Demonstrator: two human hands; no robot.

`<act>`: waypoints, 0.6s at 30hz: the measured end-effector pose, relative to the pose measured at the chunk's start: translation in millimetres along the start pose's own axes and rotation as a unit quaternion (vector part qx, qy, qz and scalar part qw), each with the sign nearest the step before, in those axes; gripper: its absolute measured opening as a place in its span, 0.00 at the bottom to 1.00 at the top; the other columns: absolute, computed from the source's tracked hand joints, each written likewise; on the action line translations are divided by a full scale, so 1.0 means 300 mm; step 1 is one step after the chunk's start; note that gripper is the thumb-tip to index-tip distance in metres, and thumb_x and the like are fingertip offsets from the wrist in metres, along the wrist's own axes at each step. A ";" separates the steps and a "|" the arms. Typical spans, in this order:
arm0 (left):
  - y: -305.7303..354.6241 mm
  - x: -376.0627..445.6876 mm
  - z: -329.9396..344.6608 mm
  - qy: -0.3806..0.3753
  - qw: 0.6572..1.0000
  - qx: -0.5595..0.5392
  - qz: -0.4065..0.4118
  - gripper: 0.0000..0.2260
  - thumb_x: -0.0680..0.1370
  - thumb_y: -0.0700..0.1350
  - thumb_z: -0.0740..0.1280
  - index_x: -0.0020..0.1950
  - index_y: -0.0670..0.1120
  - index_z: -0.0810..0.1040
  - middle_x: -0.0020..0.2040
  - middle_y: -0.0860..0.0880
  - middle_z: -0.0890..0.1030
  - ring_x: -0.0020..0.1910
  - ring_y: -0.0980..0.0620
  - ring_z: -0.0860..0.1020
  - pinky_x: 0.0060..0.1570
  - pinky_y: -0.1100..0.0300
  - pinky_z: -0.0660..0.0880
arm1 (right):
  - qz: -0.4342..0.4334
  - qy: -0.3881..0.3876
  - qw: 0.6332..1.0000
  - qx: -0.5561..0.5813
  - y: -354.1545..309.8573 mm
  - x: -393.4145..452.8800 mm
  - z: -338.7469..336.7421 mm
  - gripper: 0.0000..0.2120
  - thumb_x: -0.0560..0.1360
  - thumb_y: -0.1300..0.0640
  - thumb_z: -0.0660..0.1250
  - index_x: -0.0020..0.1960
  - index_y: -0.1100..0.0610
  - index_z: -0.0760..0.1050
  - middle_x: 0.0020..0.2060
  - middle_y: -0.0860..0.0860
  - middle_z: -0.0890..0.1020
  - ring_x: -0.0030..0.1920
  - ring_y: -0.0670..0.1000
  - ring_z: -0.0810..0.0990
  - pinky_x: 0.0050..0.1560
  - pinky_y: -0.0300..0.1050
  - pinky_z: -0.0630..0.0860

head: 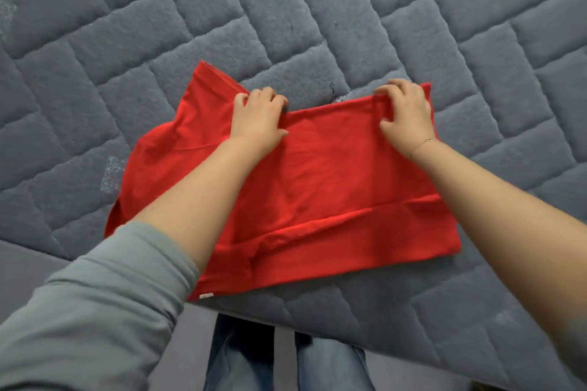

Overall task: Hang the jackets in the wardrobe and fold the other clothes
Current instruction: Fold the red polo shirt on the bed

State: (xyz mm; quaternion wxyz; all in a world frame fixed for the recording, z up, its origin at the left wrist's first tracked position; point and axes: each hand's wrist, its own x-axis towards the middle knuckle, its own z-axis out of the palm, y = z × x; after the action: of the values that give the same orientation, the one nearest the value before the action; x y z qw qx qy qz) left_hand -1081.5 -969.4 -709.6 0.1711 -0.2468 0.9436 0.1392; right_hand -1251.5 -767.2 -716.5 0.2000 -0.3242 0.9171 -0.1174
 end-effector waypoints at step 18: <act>0.030 -0.426 0.091 -0.110 0.992 0.039 0.057 0.11 0.73 0.50 0.71 0.54 0.50 0.79 0.50 0.48 0.79 0.51 0.45 0.78 0.49 0.50 0.70 | -0.017 0.008 0.995 -0.093 0.220 -0.469 0.043 0.10 0.62 0.68 0.64 0.41 0.59 0.78 0.40 0.58 0.76 0.42 0.62 0.76 0.45 0.54 0.67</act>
State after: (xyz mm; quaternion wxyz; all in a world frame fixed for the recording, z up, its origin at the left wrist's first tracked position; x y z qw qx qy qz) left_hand -974.4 -898.9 -682.6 0.2753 -0.1693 0.9362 0.1380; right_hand -1182.1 -627.9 -709.9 0.1600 -0.3561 0.9199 -0.0371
